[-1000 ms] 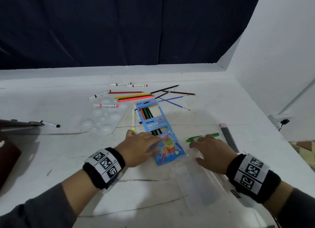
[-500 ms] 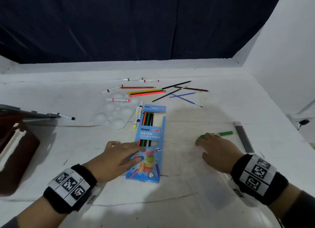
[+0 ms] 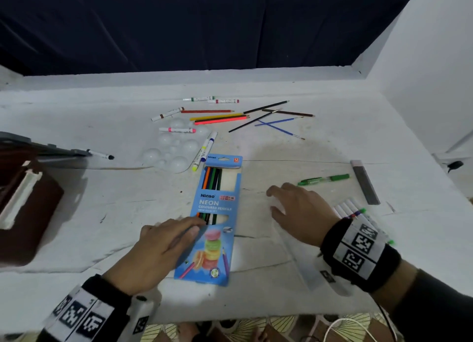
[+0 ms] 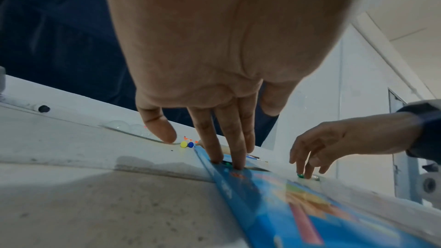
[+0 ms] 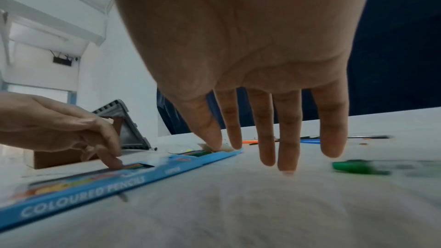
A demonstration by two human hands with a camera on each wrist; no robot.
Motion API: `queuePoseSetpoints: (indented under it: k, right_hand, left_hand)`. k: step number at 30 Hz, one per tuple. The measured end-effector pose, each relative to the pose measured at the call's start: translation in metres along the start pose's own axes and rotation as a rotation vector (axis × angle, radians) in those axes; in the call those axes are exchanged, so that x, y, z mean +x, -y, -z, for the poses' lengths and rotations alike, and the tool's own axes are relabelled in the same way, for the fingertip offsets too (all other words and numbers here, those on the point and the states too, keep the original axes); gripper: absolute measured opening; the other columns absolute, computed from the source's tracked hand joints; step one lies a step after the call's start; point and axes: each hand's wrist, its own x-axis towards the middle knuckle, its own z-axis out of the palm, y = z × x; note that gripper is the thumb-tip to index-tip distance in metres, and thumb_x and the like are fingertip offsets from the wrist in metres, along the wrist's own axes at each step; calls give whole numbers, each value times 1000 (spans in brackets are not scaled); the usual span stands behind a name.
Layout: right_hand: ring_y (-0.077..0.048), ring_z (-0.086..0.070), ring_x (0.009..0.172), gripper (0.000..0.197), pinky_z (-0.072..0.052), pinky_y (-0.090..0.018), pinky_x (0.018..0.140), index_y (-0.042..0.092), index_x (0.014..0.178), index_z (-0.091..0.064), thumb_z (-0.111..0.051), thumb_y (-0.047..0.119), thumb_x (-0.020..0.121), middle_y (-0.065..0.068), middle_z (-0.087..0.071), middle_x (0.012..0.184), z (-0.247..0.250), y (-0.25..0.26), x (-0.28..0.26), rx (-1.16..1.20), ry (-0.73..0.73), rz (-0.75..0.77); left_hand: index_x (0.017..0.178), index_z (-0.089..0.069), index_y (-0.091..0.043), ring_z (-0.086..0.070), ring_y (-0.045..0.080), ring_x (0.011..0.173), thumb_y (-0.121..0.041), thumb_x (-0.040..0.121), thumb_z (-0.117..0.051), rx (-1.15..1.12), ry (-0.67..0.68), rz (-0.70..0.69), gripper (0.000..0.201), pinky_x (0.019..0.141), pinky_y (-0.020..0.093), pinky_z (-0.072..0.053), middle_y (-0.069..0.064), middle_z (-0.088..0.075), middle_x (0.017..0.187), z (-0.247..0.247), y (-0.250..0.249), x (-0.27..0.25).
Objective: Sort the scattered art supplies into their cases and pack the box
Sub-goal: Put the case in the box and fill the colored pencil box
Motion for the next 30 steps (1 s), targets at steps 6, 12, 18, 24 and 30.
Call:
queuePoseSetpoints:
  k: [6, 12, 18, 24, 30]
  right_hand:
    - [-27, -58, 106, 46, -48, -41, 88, 24, 140, -37, -42, 45, 99, -4, -56, 118, -17, 44, 9, 41, 40, 75]
    - [-31, -50, 114, 49, -47, -45, 94, 25, 141, -38, -43, 45, 97, -6, -52, 127, -26, 60, 16, 33, 124, 94]
    - [-27, -47, 114, 44, -46, -45, 94, 28, 138, -47, -45, 41, 97, -2, -52, 127, -24, 65, 29, 15, 180, 111]
    - [-26, -48, 109, 38, -46, -43, 91, 22, 129, -52, -45, 40, 96, -4, -50, 118, -17, 79, 43, -36, 246, 120]
    - [-23, -46, 88, 22, -49, -42, 81, 19, 109, -53, -45, 35, 96, -2, -47, 99, -17, 95, 61, -12, 248, 110]
  left_hand:
    - [119, -60, -46, -66, 1, 101, -57, 99, -33, -124, -63, 79, 36, 93, 30, -50, -18, -73, 106, -1, -8, -1]
    - [117, -66, -36, -66, 6, 106, -54, 101, -35, -200, 0, 47, 39, 95, 32, -51, -15, -73, 109, 0, -11, -4]
    - [110, -59, -39, -62, 15, 99, -73, 91, -26, -72, -22, -40, 51, 97, 51, -46, -3, -68, 104, 18, 1, 21]
    - [102, -58, -26, -59, 14, 95, -63, 100, -24, 93, 54, -14, 50, 101, 50, -40, -1, -66, 98, 36, 10, 54]
    - [111, -56, -34, -51, 2, 102, -50, 105, -25, 215, 102, -12, 36, 101, 47, -34, -17, -59, 109, 49, 23, 68]
